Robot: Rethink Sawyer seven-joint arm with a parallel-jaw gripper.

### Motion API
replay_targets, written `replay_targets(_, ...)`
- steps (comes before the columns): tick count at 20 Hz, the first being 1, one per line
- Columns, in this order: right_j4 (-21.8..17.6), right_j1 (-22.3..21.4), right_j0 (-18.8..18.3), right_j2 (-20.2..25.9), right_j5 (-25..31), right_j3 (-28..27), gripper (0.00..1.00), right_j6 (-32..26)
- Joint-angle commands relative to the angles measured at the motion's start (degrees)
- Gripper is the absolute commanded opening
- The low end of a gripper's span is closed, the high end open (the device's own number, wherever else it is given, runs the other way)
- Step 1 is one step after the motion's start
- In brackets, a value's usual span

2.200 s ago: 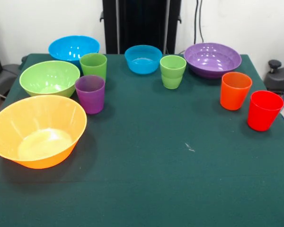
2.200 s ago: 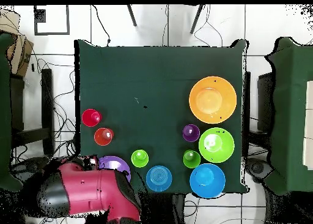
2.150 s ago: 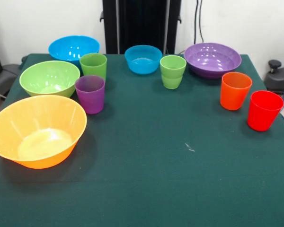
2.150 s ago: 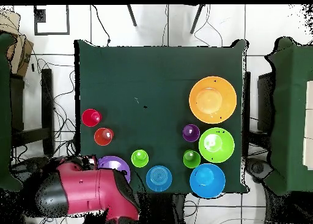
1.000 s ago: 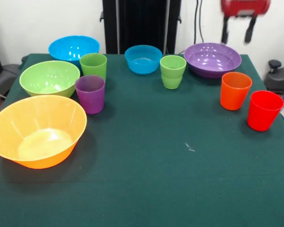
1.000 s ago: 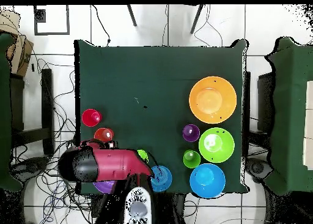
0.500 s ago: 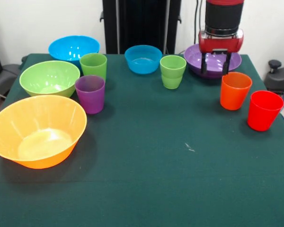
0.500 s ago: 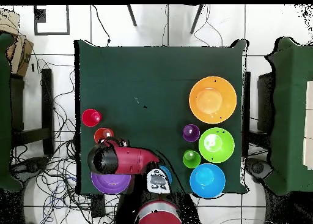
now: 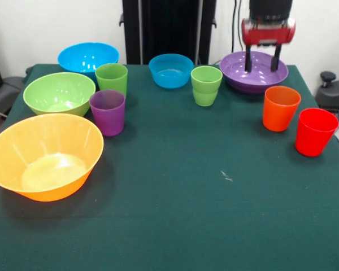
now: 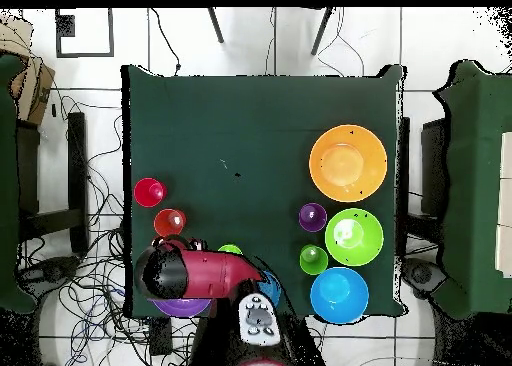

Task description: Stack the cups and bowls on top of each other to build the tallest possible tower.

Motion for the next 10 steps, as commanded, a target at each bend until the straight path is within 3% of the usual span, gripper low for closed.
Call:
replay_targets(1,1.5,-16.2,-2.5,7.7,14.7,5.1,1.0,3.1)
replay_targets(10,1.3,-15.3,-4.5,9.7,12.3,5.7,1.0,3.4)
